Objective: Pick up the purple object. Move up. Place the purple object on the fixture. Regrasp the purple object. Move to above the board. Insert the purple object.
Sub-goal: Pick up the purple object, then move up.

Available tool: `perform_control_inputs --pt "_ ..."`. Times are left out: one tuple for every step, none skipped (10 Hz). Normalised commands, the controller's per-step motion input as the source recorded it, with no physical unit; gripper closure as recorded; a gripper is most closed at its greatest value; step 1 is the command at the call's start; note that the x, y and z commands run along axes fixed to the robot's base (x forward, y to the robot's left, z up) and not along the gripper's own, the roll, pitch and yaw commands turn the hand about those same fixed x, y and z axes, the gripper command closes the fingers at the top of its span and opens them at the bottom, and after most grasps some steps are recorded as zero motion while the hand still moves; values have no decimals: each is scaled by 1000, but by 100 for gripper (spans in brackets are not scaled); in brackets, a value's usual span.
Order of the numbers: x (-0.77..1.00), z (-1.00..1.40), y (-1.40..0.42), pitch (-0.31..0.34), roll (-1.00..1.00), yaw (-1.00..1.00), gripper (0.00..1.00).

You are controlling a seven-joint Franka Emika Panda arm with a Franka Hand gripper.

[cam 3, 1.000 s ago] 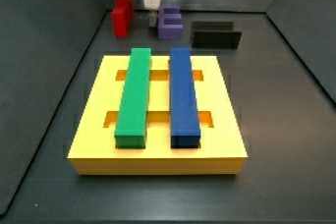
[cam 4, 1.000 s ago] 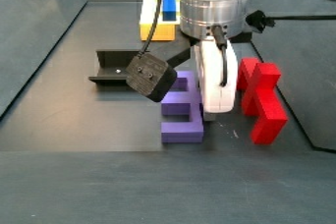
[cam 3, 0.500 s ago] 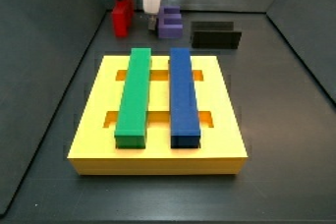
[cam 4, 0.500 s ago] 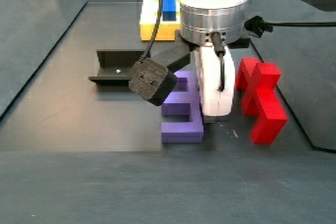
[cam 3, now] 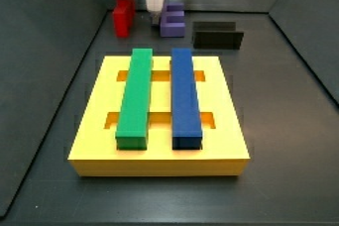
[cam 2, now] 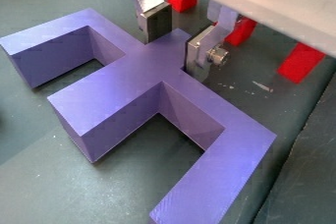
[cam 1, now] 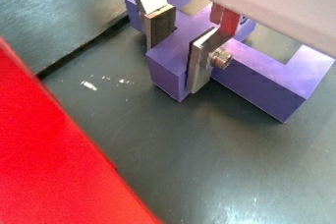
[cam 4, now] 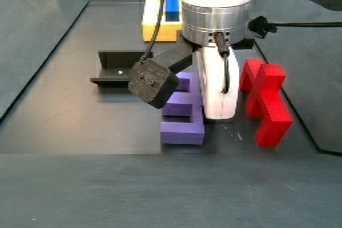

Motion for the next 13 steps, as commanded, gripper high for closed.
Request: perform_control_inputs --pt "0 0 0 0 0 0 100" --pt "0 0 0 0 0 0 100" --pt "0 0 0 0 0 0 100" --pt "0 0 0 0 0 0 100" --pt "0 0 0 0 0 0 100" --pt "0 0 0 0 0 0 100" --pt "0 0 0 0 0 0 100" --pt "0 0 0 0 0 0 100" --pt "0 0 0 0 0 0 100" --pt "0 0 0 0 0 0 100" --pt "0 0 0 0 0 0 100" --pt "0 0 0 0 0 0 100" --pt "0 833 0 0 0 0 100"
